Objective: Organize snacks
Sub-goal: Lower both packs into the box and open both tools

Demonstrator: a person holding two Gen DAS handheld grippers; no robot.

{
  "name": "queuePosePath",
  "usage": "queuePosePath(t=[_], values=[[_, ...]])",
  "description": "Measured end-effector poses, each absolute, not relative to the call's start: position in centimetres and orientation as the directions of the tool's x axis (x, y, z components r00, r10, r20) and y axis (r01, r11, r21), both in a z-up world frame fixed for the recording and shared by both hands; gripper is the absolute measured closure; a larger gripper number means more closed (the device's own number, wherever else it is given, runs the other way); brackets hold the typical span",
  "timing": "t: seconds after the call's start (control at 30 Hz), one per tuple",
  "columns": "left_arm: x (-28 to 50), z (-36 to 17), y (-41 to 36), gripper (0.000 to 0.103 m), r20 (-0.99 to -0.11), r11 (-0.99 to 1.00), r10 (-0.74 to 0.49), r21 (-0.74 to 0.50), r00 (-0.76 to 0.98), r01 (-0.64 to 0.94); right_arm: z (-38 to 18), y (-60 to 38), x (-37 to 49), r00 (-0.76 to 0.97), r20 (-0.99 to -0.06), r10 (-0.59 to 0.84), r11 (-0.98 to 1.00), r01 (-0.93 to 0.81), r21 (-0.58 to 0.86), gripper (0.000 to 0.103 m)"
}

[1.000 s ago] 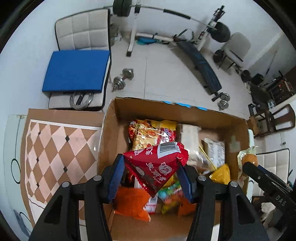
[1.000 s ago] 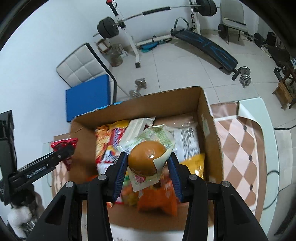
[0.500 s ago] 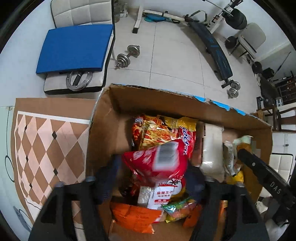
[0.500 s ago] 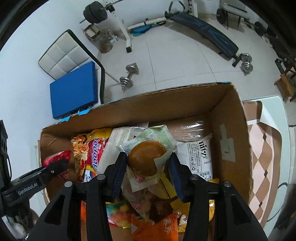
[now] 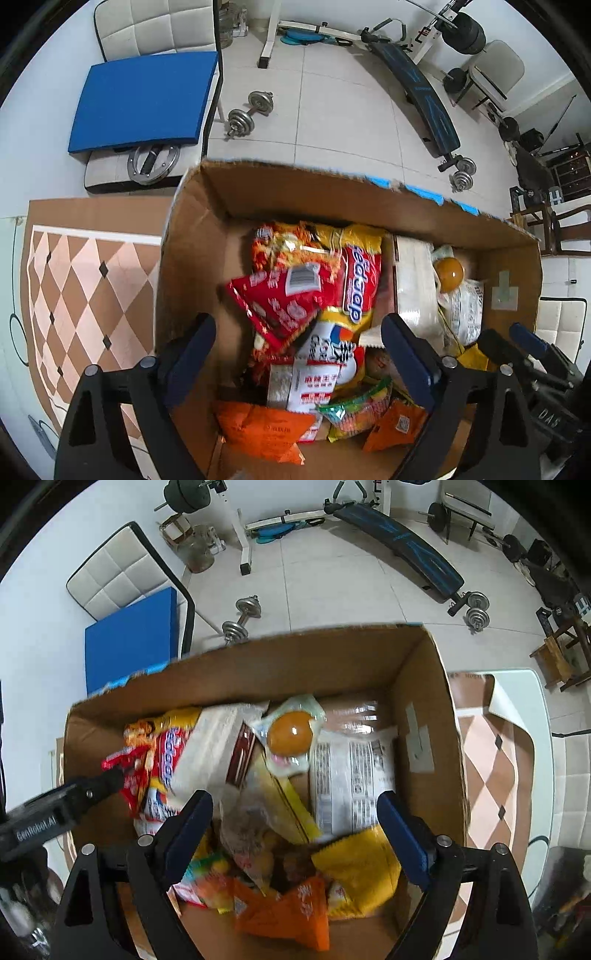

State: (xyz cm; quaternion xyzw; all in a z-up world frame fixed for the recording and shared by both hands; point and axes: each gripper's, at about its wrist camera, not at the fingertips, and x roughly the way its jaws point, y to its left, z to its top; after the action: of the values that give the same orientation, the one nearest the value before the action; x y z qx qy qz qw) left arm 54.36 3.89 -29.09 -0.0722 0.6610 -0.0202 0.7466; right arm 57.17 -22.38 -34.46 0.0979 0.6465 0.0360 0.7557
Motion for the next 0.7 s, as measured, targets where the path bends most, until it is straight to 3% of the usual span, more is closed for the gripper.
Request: queuePosePath(t=[0.37, 0.7], values=[[49.8, -26.6, 3.6, 0.011, -0.978, 0.994, -0.090, -0.100, 0.186, -0.048, -32.7, -22.4, 52.7, 0.178, -0.971, 0.161, 0.985, 0.034, 0.169, 0.008], [42.3, -20.7, 2.1, 0.011, -0.938, 0.997, -0.070, -0.080, 0.340, -0.015, -26.7, -23.3, 46.3, 0.283, -0.945, 0.162, 0.986, 0.002, 0.169, 0.008]])
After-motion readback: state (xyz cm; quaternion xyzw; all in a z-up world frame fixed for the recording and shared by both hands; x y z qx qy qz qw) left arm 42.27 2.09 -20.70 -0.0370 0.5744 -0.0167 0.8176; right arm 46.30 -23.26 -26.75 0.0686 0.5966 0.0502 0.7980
